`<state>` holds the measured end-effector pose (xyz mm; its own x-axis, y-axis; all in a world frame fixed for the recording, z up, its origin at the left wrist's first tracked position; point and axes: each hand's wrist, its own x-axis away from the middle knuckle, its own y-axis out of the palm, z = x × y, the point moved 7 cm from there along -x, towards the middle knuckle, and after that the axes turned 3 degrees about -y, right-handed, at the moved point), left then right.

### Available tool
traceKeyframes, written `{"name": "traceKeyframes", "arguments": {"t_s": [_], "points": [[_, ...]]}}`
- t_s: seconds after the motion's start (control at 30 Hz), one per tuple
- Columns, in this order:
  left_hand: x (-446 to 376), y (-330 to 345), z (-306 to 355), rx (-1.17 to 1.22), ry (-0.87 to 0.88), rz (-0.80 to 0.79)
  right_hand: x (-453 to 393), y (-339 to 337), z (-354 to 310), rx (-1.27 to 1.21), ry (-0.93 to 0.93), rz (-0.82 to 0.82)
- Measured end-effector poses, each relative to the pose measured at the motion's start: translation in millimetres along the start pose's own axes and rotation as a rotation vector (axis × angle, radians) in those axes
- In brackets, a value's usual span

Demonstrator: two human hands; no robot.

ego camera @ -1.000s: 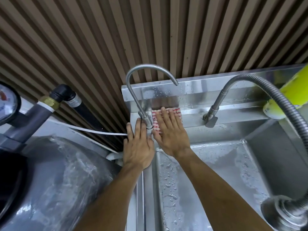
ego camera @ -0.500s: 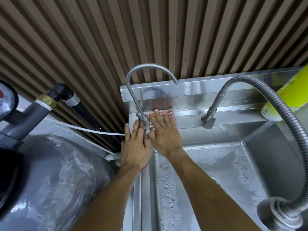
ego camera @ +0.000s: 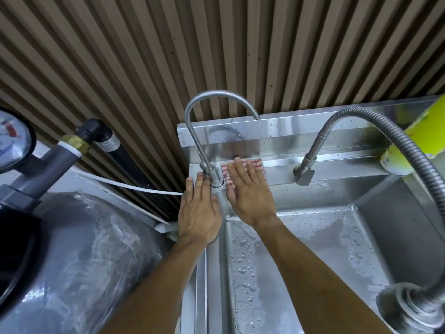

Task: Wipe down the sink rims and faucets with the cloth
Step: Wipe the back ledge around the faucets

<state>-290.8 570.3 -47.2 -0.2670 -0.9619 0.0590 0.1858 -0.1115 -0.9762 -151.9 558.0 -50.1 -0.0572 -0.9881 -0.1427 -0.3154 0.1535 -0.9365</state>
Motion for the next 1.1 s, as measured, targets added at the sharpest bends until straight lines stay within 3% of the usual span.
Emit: {"name": "traceKeyframes", "arguments": {"t_s": [0.07,0.17,0.27,0.33,0.37,0.43,0.5,0.57,0.7,0.77,0.87,0.93,1.0,1.1], "points": [[-2.6,-3.5,1.8,-0.04,0.038,0.026,0.4,-6.2,2.6,-0.065,-0.021,0.042],[-4.2,-5.7,3.6,-0.065,0.043,0.02,6.8,-16.8,38.3,-0.3,0.212,0.148],[-4.3,-3.7,5.7,-0.084,0.054,-0.023,25.1,-43.7,66.5,-1.025,0.606,0.558],[-3.5,-5.5,4.7,-0.069,0.051,-0.014,33.1,-58.3,66.2,-1.174,0.783,0.833],[-3.8,-6.0,3.6,-0.045,0.044,-0.004,29.7,-68.1,60.2,-1.199,0.755,0.926],[-4.0,-7.0,-0.6,0.033,0.017,0.021,3.2,-89.1,38.6,-1.03,0.488,0.902],[-3.9,-5.9,-4.5,0.098,0.001,0.048,-30.8,-83.1,9.5,-0.496,0.206,0.638],[-5.8,-5.0,-6.6,0.137,0.0,0.067,-57.0,-57.1,-12.0,-0.12,-0.024,0.423],[-8.9,-2.6,-8.9,0.186,-0.005,0.077,-63.7,-31.4,-31.0,0.332,-0.488,0.271],[-7.0,-2.3,-8.2,0.177,-0.007,0.074,-56.8,-43.5,-5.5,0.365,-0.41,0.35],[-6.1,-2.0,-8.4,0.163,-0.028,0.066,-42.0,-65.3,56.3,0.16,0.063,0.452],[-7.0,-0.7,-7.3,0.146,-0.02,0.067,-37.2,-70.1,70.9,0.1,0.258,0.465],[-7.7,-0.6,-7.0,0.17,-0.02,0.071,-44.9,-66.2,52.1,0.135,0.173,0.423],[-7.4,-2.2,-8.1,0.221,-0.024,0.084,-57.7,-48.8,3.5,0.245,-0.255,0.294]]}}
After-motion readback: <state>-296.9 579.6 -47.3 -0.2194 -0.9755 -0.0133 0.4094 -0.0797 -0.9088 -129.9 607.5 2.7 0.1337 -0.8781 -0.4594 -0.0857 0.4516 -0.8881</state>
